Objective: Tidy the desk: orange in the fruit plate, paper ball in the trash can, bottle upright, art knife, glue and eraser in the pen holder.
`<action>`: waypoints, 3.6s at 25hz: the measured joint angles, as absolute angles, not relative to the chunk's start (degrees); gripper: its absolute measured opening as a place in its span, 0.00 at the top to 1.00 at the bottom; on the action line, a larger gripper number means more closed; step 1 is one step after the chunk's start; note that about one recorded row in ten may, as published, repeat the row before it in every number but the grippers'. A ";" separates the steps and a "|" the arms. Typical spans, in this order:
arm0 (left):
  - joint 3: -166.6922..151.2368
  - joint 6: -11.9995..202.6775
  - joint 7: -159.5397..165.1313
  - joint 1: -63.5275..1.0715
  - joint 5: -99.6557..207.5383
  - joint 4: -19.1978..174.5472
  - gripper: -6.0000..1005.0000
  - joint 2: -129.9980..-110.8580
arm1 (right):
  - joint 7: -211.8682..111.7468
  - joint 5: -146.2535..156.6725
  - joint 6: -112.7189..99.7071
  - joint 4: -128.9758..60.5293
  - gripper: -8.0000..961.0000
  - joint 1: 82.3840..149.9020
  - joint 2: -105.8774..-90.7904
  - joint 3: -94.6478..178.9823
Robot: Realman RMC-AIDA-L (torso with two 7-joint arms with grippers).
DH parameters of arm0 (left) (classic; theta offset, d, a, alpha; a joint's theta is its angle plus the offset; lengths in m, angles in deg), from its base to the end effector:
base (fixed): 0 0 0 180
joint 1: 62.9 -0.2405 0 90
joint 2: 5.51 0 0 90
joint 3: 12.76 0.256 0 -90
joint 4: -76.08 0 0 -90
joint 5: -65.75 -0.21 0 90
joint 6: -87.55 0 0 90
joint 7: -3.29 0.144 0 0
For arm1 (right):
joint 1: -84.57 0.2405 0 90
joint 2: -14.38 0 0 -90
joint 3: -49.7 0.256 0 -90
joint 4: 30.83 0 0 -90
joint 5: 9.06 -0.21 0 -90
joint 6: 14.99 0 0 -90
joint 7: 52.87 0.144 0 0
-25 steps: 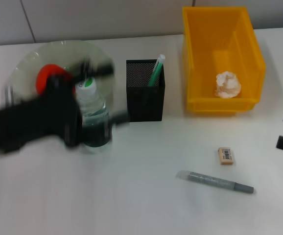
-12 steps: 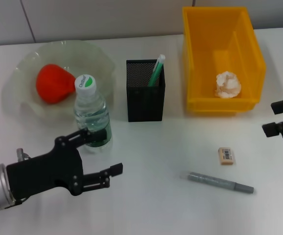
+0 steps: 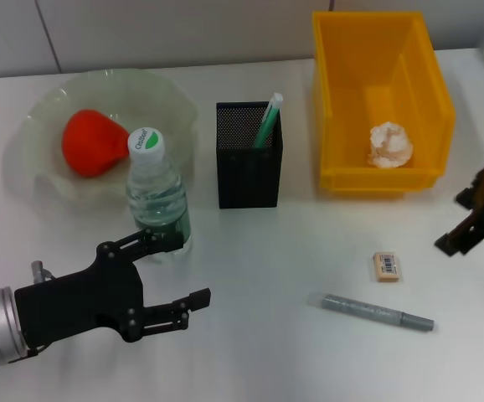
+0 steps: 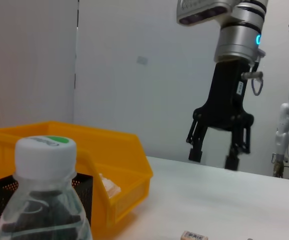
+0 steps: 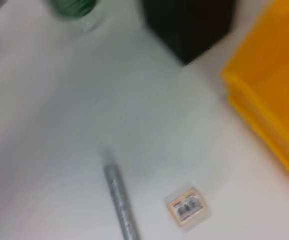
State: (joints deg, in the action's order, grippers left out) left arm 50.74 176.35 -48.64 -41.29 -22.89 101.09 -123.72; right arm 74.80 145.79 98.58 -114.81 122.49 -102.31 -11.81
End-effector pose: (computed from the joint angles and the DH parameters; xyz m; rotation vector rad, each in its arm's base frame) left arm -0.2740 0.2673 -0.0480 -2.7402 -0.3042 -0.9022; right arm 0.1899 0.3368 0.0802 -2.7233 0.7844 -0.6905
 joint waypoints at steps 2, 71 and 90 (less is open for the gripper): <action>50.75 176.34 -48.64 -41.28 -22.91 101.08 0.16 -123.73 | 70.48 146.05 98.23 -115.08 0.14 122.22 -102.99 -14.53; 51.22 176.84 -48.56 -41.49 -23.15 100.78 0.16 -123.98 | 59.47 145.94 75.07 -90.55 0.46 125.22 -104.88 -26.25; 51.40 177.64 -48.56 -41.36 -23.29 100.74 0.16 -123.99 | 65.75 137.20 85.48 -115.36 0.57 124.25 -104.65 -13.69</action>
